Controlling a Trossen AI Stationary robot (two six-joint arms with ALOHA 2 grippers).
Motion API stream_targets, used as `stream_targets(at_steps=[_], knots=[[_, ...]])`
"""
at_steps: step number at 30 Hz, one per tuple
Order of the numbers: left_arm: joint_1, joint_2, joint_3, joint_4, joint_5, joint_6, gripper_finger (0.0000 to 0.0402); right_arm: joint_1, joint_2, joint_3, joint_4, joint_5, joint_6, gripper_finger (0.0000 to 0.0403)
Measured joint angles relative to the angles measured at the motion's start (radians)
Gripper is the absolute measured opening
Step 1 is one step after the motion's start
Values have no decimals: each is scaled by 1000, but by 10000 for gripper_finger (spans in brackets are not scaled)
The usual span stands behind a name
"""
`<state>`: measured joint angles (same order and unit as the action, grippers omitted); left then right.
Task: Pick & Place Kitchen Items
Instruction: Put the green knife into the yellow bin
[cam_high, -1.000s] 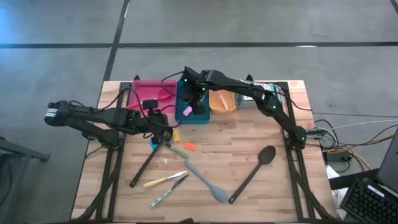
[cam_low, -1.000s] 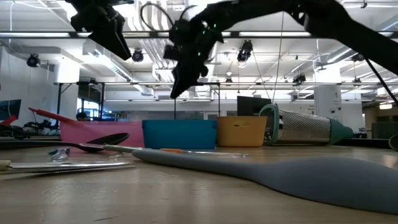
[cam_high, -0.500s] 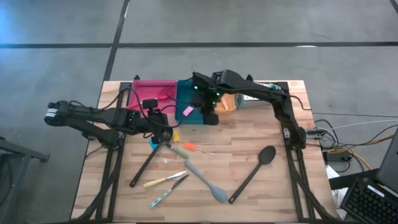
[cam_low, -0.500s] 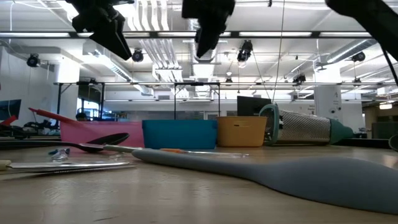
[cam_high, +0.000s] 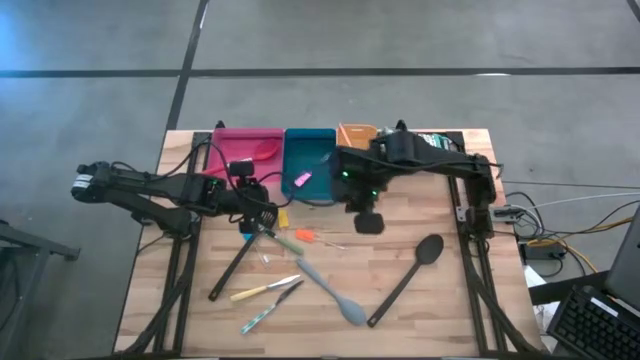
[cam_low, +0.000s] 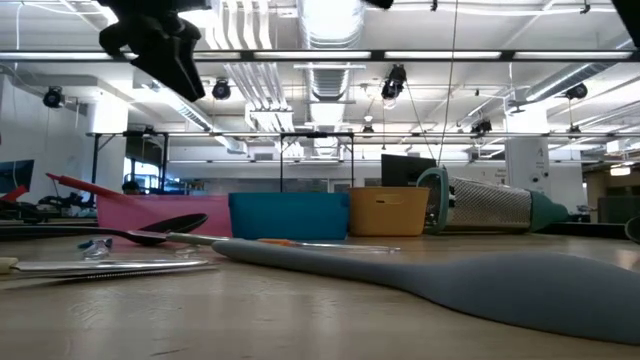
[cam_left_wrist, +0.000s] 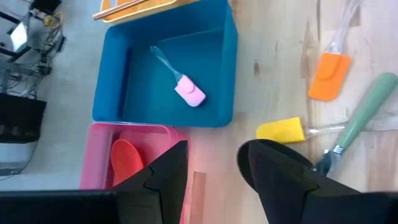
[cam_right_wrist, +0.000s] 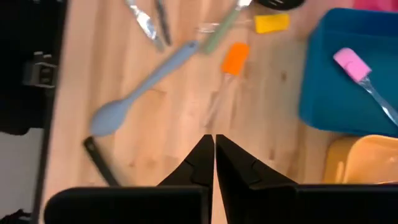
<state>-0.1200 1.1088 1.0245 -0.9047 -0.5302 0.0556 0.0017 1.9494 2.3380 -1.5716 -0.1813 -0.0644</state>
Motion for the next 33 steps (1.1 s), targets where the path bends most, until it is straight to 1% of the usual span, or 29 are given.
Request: stream_targets(at_steps=[4,7,10,12,13,16,19,21,23,26,29,33], knots=[[0,0,0,-13,19,-8,174,65,-50,-23,1,1,85,9],[0,0,-5,-16,48,-13,174,117,-90,-67,1,8,119,9],[0,1,-26,-19,98,-13,174,167,-119,-141,24,111,119,9],[-1,2,-43,-18,106,-15,174,187,-130,-203,47,188,107,9],[-1,2,-54,-16,106,-19,174,191,-131,-231,57,208,92,9],[-1,3,-86,-16,107,-35,174,193,-130,-286,93,205,58,8],[-1,3,-109,-14,107,-42,174,193,-120,-310,235,192,104,8],[-1,3,-115,-12,111,-46,174,192,-109,-319,280,142,90,8],[0,3,-116,-11,128,-48,174,192,-101,-320,324,104,25,8],[0,4,-126,31,164,-46,174,191,-100,-319,331,107,-27,8],[0,8,-157,77,196,-12,174,186,-99,-336,332,112,21,8],[5,43,-193,130,227,45,174,185,-97,-398,327,152,83,8]])
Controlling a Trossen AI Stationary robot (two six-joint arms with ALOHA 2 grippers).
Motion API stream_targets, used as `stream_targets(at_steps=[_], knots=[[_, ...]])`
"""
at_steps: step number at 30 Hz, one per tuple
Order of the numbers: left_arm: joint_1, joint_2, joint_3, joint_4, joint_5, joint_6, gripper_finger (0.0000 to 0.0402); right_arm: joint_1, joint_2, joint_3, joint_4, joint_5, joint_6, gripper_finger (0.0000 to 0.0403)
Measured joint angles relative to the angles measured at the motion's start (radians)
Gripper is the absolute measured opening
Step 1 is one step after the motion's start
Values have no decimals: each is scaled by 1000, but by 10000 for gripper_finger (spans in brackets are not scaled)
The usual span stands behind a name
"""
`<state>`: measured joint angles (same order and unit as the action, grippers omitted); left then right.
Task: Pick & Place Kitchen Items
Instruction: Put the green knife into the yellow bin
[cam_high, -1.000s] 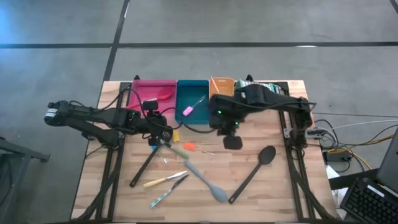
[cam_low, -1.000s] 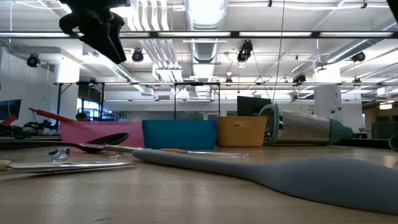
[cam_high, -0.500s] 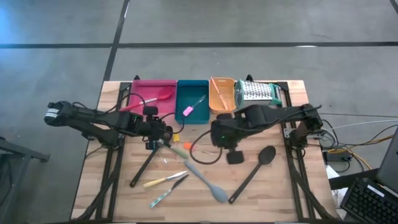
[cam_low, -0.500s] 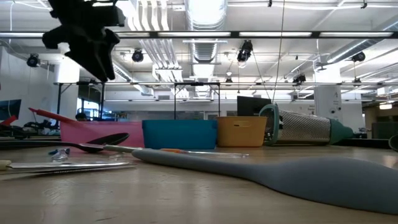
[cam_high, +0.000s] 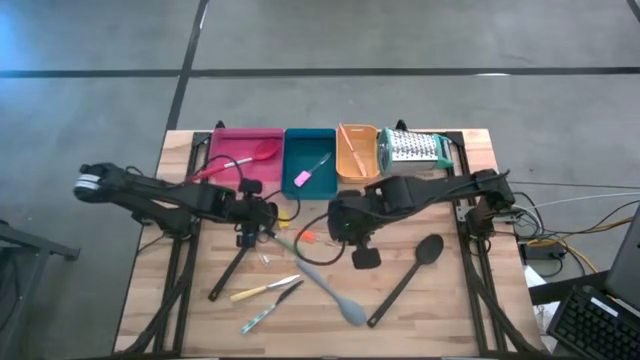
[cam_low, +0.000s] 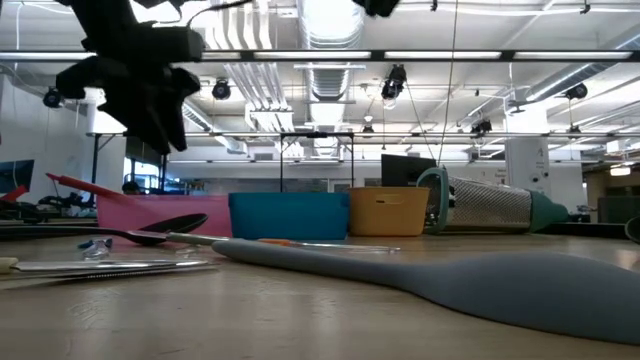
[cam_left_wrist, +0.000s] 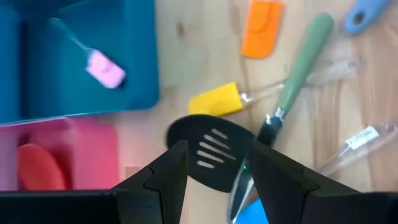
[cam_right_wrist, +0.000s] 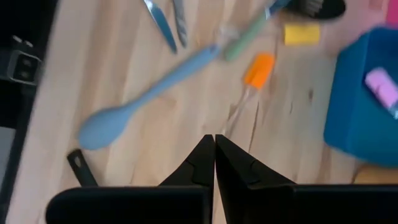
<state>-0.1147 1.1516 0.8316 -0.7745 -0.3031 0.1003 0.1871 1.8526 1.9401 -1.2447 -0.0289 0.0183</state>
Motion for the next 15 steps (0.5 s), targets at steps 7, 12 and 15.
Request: stream_targets(at_steps=[7,12,15], knots=[[4,149,11,34,133,38,174,0,-1,-177,-8,8,64,8],[5,249,41,41,199,45,174,0,-6,-273,-5,9,106,8],[4,296,57,62,231,66,174,0,-14,-309,2,31,124,8]])
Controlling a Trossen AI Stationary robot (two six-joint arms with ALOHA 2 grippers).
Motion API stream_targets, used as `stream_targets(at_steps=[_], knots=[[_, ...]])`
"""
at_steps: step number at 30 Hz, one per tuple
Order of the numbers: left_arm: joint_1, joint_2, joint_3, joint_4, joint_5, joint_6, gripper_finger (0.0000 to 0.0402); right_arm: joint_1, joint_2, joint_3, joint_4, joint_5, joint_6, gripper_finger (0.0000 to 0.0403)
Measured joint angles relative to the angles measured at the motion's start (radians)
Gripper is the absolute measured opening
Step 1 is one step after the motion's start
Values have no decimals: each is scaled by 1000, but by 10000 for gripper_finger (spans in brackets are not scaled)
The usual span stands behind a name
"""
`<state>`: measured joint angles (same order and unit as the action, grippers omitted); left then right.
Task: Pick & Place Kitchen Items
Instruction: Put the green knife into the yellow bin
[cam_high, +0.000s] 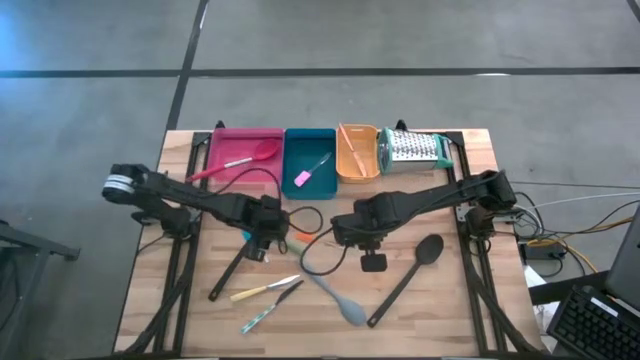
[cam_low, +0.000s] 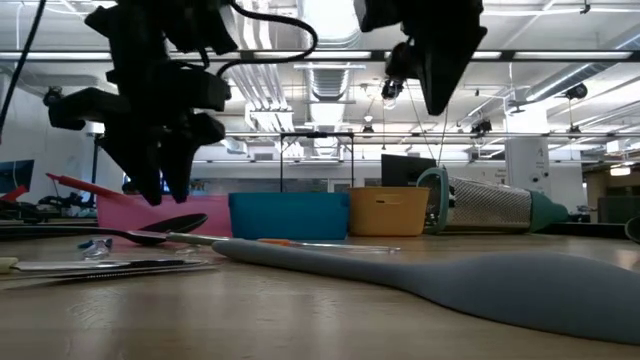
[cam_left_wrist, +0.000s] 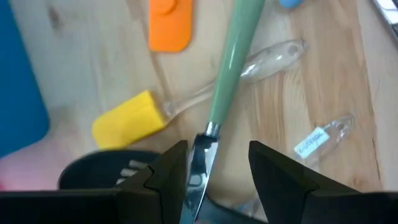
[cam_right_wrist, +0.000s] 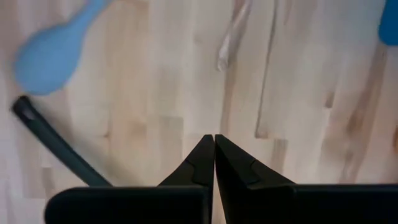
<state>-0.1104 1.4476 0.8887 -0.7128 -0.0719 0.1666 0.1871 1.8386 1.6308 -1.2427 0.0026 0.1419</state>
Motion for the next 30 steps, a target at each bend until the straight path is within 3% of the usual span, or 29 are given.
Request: stream_targets(at_steps=[22,30], knots=[[35,187,26,71,35,62,171,0,-152,-64,74,157,43,8],[65,212,26,73,72,77,104,0,-181,-65,79,158,43,8]])
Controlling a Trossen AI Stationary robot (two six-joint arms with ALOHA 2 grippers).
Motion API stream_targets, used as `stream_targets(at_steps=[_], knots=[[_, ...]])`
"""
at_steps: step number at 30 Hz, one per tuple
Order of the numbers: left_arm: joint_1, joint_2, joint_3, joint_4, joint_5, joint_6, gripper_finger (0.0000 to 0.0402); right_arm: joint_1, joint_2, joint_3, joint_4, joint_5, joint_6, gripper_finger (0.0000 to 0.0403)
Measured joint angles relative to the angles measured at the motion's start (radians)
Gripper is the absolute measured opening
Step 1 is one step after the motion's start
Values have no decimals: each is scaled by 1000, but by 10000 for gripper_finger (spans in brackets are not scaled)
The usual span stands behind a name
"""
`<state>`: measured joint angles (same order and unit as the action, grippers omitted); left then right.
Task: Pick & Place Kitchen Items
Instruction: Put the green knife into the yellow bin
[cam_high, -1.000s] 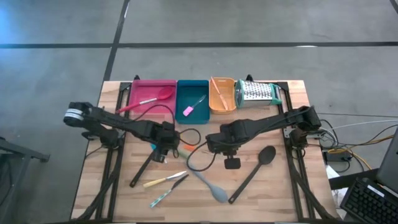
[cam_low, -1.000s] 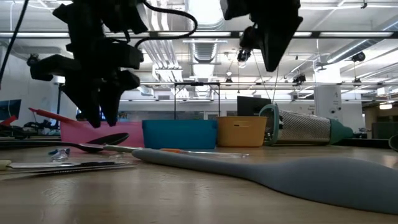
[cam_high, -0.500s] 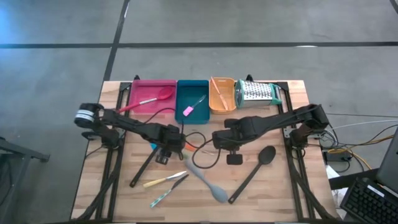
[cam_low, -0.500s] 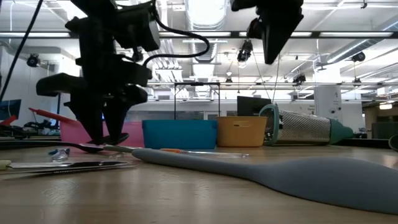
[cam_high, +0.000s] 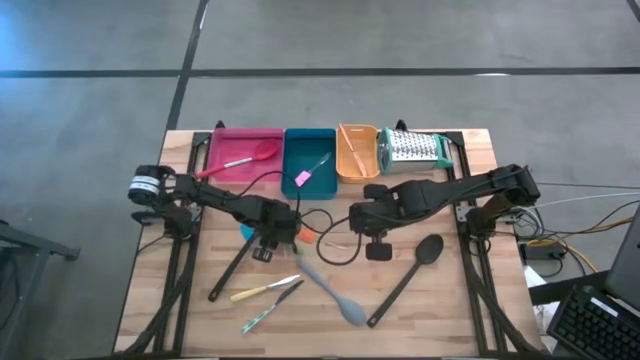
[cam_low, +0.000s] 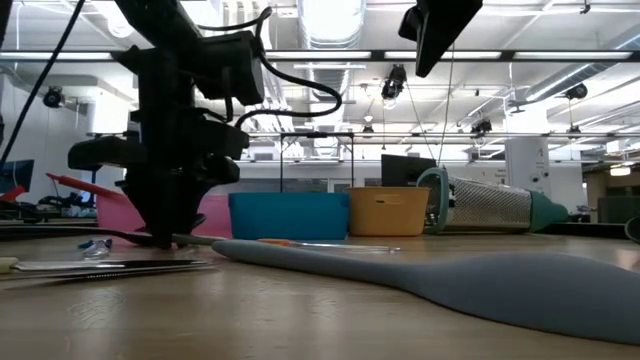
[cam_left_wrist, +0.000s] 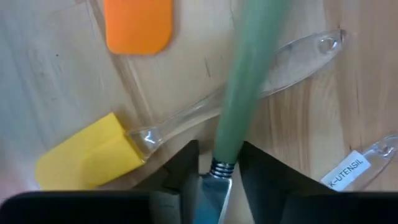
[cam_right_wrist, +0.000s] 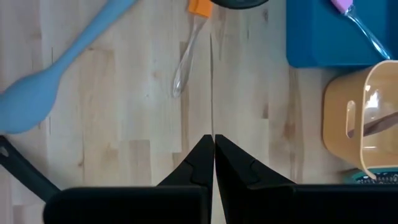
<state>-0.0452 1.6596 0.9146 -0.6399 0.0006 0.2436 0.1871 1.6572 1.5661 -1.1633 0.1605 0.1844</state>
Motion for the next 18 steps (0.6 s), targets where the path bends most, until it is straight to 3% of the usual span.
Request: stream_targets(at_steps=[5,11,18], knots=[[1,-10,0,1,-3,22,48,0,0,-1,2,0,-4,8],[4,-38,14,-7,-31,26,48,0,0,-5,3,0,-3,8],[2,-92,88,-154,-50,9,48,0,0,-6,3,0,0,8]])
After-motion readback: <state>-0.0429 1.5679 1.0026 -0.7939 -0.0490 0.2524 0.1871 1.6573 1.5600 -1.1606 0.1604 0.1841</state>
